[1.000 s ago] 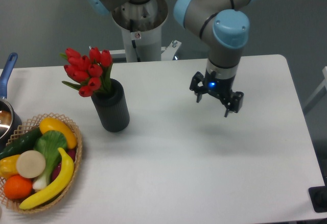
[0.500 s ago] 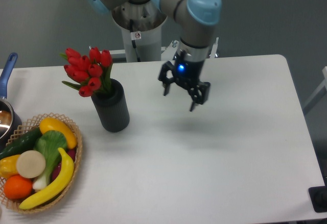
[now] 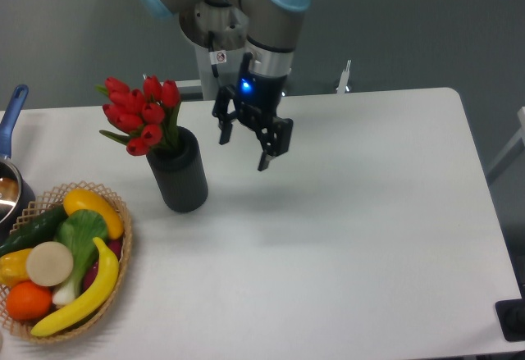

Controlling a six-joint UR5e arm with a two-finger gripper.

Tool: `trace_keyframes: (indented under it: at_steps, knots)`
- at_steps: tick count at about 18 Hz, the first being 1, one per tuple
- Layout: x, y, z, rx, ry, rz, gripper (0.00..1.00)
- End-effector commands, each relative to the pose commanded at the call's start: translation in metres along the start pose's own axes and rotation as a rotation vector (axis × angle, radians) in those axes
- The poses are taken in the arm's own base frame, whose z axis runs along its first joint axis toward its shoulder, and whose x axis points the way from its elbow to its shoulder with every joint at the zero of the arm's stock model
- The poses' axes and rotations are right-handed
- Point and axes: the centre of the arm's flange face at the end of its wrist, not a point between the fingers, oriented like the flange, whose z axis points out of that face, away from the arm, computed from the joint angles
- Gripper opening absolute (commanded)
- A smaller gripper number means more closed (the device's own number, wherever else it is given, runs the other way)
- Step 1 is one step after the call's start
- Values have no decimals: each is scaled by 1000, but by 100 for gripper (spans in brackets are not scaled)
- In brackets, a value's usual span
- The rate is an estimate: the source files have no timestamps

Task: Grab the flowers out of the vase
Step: 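Move the open gripper toward the red tulips in the black vase, then lower the gripper around the tulip stems above the vase rim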

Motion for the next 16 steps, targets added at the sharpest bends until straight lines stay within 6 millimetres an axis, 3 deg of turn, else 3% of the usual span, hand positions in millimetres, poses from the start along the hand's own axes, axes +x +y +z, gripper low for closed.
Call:
trace_keyframes:
  at_steps: [6,11,16]
  knots:
    - [25,19,10,94,55,27,100]
    - [45,27,-11,167,20,7,100]
    - [54,35,-3,165,37,-12,100]
